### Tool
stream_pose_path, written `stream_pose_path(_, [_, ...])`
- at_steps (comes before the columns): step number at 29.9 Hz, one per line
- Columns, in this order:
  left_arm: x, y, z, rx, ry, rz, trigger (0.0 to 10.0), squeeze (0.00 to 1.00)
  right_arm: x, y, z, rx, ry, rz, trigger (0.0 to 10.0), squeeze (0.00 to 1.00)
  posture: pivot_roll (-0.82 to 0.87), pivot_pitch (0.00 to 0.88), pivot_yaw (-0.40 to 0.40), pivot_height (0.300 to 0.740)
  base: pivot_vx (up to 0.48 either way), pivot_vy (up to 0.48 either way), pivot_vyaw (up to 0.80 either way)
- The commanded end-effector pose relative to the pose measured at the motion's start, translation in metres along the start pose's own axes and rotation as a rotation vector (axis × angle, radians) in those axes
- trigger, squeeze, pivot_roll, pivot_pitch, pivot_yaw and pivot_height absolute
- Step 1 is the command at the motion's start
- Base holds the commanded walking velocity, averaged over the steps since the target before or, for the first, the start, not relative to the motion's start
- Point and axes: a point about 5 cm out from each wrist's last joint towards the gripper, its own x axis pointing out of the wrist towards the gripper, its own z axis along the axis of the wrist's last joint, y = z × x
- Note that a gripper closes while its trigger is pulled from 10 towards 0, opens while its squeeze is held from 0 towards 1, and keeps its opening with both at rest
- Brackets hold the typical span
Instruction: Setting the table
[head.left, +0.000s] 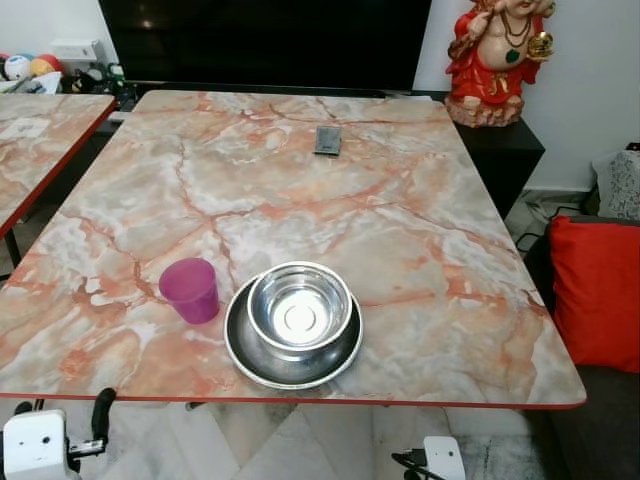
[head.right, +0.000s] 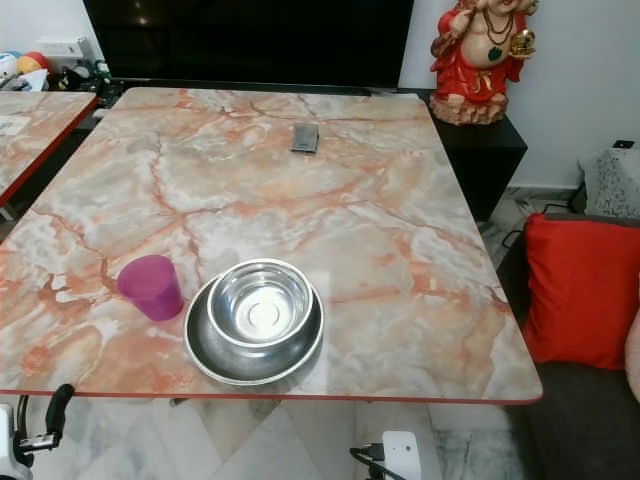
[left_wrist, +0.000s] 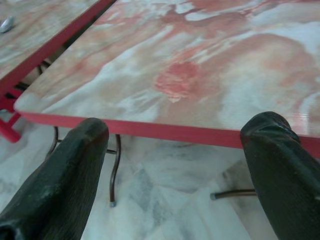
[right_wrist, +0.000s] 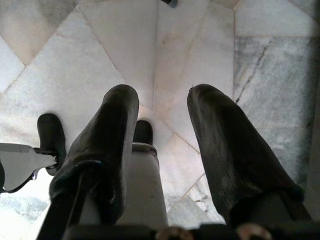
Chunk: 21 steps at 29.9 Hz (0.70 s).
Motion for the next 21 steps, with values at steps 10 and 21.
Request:
stream_pose_path(10, [-0.009,-0.008,-0.069,0.057,0.284,0.05,10.0,0.0,-0.001,0.0,-0.008,0.015,0.023,-0.016,10.0,0.0,0.05,0.108,-0.024,0.74,0.0,0.0,0.0])
stream_pose_path(21, [0.02,-0.035,0.042,-0.123,-0.267,-0.05,10.0,0.0,-0.001,-0.002,-0.007,0.001,0.022,-0.012,10.0,0.0,0.07,0.108,-0.039,0.74,0.0,0.0,0.0])
